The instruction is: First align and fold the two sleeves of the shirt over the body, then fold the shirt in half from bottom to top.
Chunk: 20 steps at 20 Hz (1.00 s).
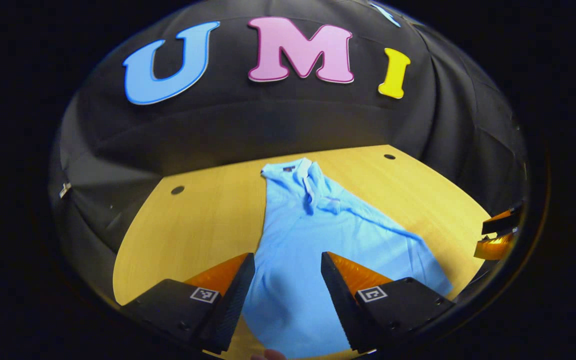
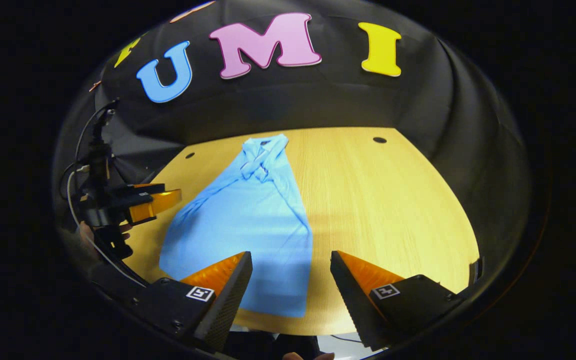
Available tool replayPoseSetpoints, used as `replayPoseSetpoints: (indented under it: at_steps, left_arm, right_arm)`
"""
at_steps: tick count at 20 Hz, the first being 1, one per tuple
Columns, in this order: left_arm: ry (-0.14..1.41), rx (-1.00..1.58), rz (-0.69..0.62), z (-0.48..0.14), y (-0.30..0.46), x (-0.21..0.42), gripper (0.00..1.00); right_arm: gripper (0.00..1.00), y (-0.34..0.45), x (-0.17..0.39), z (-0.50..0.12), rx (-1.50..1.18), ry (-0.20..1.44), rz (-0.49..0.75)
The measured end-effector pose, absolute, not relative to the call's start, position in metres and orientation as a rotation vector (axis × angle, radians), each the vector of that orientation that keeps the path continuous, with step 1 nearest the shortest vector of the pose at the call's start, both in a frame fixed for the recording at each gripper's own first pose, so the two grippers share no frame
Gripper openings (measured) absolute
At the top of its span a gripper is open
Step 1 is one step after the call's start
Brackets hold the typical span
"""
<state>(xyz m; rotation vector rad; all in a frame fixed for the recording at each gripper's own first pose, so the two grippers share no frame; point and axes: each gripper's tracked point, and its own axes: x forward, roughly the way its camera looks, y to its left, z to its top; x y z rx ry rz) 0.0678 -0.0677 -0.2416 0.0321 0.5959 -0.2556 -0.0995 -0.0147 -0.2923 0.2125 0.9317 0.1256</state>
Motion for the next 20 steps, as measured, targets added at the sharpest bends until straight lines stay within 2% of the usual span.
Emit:
replayPoseSetpoints:
  at_steps: [5,10,20]
  left_arm:
    - [0.682,0.016,-0.191,-0.272,-0.038,0.013,0.86]
    - [0.745,0.048,-0.199,-0.302,-0.026,-0.023,0.86]
    - [0.886,-0.005,-0.22,-0.353,-0.034,-0.044,0.87]
  right_arm:
    - [0.98,-0.005,-0.134,-0.312,0.173,1.002,0.12]
    - [0.98,-0.004,-0.165,-0.335,0.147,1.053,0.104]
    - [0.98,-0.001,-0.177,-0.378,0.124,1.116,0.083]
